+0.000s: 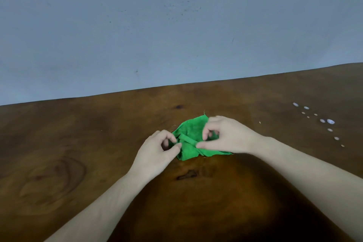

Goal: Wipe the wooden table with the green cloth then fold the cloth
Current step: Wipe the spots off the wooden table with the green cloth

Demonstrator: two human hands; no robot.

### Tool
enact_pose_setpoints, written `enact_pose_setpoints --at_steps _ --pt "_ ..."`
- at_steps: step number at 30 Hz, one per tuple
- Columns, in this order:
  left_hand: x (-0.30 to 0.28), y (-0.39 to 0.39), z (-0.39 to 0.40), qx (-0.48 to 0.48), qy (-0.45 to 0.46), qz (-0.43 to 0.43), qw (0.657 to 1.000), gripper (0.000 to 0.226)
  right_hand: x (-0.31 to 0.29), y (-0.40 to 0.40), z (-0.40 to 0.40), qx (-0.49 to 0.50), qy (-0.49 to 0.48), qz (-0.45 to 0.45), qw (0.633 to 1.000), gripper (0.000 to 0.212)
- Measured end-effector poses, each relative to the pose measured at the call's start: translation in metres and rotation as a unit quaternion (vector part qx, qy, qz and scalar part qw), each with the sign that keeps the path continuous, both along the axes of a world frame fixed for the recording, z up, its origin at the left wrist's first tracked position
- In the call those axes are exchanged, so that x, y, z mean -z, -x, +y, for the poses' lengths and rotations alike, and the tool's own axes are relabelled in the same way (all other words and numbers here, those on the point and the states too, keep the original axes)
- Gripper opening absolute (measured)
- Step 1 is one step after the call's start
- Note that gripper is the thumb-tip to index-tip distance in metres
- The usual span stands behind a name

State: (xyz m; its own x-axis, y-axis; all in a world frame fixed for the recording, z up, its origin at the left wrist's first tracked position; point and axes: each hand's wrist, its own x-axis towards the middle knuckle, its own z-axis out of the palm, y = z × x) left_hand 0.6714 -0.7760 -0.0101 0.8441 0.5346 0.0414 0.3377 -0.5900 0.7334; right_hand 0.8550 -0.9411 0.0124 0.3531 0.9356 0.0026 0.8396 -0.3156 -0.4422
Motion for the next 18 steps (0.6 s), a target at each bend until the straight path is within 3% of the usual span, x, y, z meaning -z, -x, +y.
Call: enact_pose_setpoints --at_steps 2,4,7,9,11,14,18 --pt "0.002 -0.003 0.001 0.041 -0.037 0.001 0.998 0.026 0.008 0.0 -0.018 -0.015 0.031 -0.016 0.999 0.038" --pt "0.001 -0.011 0.001 0.084 -0.062 0.026 0.994 0.04 0.018 0.001 -0.026 -0.014 0.002 -0.025 1.0 0.034" --pt "-0.005 -0.023 -0.002 0.112 -0.068 0.08 0.988 0.028 0.025 0.007 -0.029 -0.036 -0.058 -0.074 0.995 0.016" --pt "-0.006 -0.026 -0.003 0.128 -0.098 0.065 0.985 0.014 0.024 0.011 -0.033 -0.036 -0.079 -0.076 0.993 0.01" --pt "-0.008 -0.023 -0.003 0.152 -0.111 0.025 0.982 0.013 0.015 0.016 -0.038 -0.029 -0.093 -0.043 0.994 0.009" --pt "-0.014 -0.016 0.0 0.162 -0.037 -0.011 0.986 0.011 -0.006 0.019 -0.04 0.012 -0.103 0.095 0.99 0.017" --pt "-0.015 -0.012 -0.005 0.114 0.069 -0.023 0.991 0.004 -0.012 0.001 -0.026 0.022 0.015 0.185 0.982 0.027"
